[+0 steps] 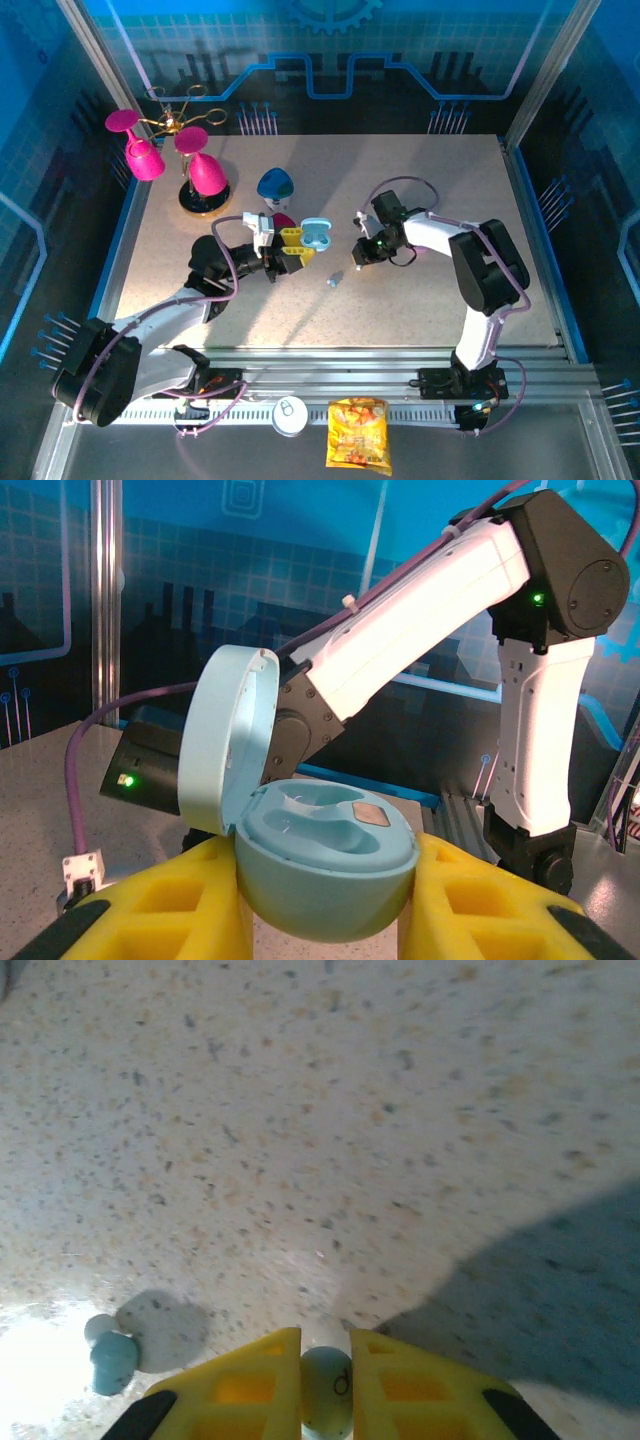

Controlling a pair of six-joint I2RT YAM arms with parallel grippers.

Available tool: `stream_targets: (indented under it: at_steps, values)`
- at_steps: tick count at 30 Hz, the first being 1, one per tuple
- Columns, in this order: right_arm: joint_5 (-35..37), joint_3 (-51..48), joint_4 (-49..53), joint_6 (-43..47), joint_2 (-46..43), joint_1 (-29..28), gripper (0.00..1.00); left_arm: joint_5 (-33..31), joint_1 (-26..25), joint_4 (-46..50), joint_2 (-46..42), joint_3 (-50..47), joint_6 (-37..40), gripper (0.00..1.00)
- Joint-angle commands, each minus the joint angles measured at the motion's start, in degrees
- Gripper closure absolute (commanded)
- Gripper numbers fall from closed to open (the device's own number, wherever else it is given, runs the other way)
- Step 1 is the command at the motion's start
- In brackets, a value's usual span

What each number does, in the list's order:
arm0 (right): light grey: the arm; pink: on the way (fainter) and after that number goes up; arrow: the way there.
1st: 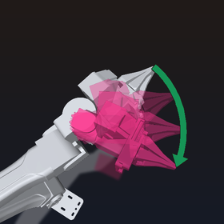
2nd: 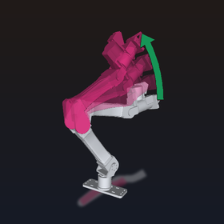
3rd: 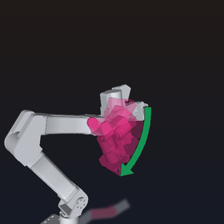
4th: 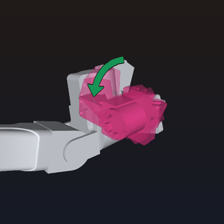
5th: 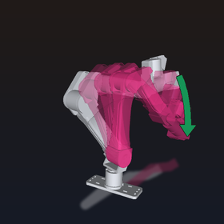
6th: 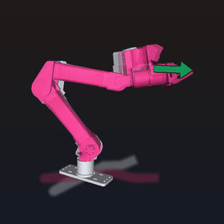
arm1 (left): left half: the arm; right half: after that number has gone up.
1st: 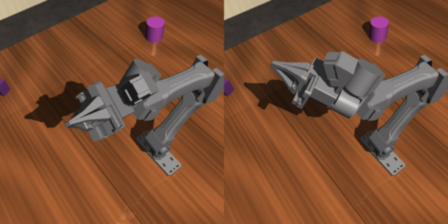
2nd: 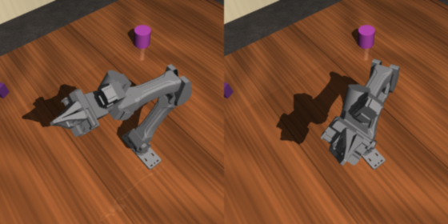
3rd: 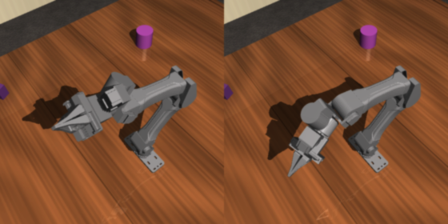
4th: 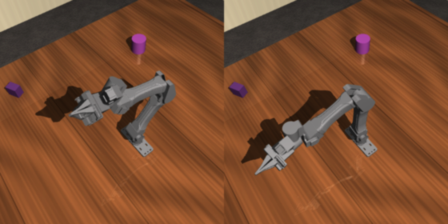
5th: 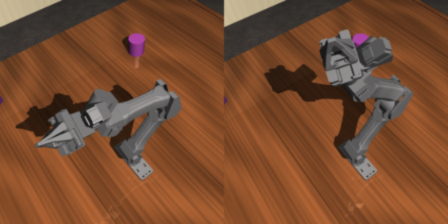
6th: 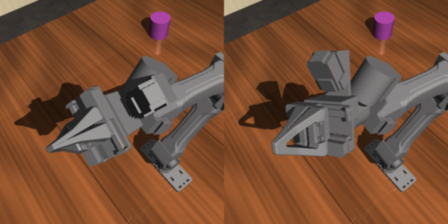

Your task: Insert the wireless bluetooth earbuds into the charging case

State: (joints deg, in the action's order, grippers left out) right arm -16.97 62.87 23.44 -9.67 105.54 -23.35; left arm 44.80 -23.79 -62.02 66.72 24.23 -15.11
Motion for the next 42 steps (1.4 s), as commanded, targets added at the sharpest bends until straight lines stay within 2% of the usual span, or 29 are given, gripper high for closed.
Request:
stream_targets:
  at_steps: [1, 6, 10, 19, 24, 31, 42]
  values:
    - [8.9, -1.1, 3.1, -1.7, -5.0, -0.5, 0.89, 0.0, 0.5, -2.1, 0.3, 0.3, -0.6, 0.66]
    - [19.4, -2.1, 5.0, -4.6, -9.2, -0.7, 0.88, 0.3, 0.4, -3.1, 1.5, 0.9, -0.7, 0.66]
    - [31.6, -3.2, 7.0, -10.1, -10.4, -1.2, 0.88, 1.0, 0.4, -5.2, 3.0, 1.4, -1.7, 0.66]
    - [46.4, -4.6, 9.5, -23.4, -11.9, -4.4, 0.88, 1.7, 0.6, -6.1, 4.2, 2.2, -2.4, 0.66]
    - [52.1, -4.8, 10.3, -31.1, -12.4, -7.9, 0.88, 1.8, 0.6, -5.6, 4.3, 2.7, -2.4, 0.66]
    - [58.2, -3.9, 11.6, -35.0, -11.7, -11.9, 0.88, 2.0, 0.6, -5.3, 3.8, 2.8, -2.6, 0.66]
    - [58.3, -2.2, 14.4, -35.6, -13.0, -13.7, 0.89, 1.1, 0.7, -4.8, 4.2, 2.1, -1.3, 0.66]
